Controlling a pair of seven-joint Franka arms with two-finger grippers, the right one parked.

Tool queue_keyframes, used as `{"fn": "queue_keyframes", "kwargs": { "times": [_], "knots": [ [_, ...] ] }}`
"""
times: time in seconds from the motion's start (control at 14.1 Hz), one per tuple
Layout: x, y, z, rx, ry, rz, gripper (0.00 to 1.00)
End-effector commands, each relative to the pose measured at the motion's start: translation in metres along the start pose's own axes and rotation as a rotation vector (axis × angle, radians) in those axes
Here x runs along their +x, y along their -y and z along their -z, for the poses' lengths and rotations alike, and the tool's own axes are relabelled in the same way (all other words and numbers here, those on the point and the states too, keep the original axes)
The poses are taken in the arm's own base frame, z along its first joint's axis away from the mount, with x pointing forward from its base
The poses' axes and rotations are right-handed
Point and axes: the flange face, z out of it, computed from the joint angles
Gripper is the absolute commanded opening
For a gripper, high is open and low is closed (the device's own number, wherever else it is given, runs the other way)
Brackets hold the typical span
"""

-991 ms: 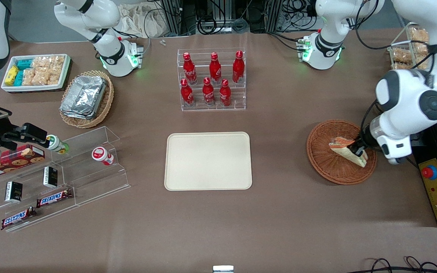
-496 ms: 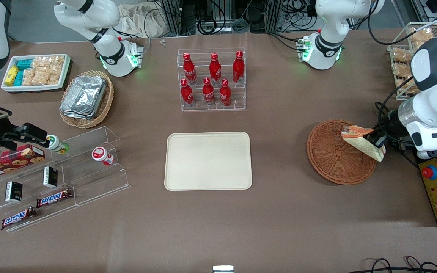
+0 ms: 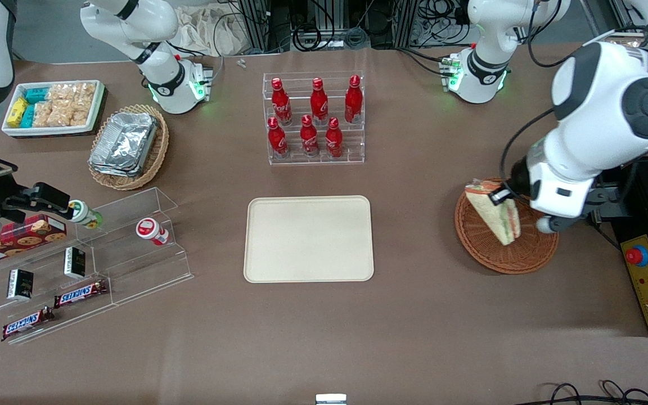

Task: Place sandwich from basket to tray
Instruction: 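Carry the sandwich with the left gripper over to the cream tray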

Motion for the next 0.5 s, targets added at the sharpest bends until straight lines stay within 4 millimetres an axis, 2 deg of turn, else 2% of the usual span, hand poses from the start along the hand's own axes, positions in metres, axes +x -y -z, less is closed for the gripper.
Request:
{"fn": "queue_keyframes", "kwargs": {
  "times": [0.0,0.14,0.28,0.42],
  "knots": [
    [-0.027,-0.05,-0.005,0.053,-0.028,-0.134,0.1],
    [-0.059,-0.08,-0.012,0.089,-0.067,-0.225,0.11],
    [-0.071,-0.101,-0.034,0.095,-0.035,-0.26,0.11],
    [-0.084,-0.133,-0.058,0.084,-0.025,-0.325,0.14]
  ]
}}
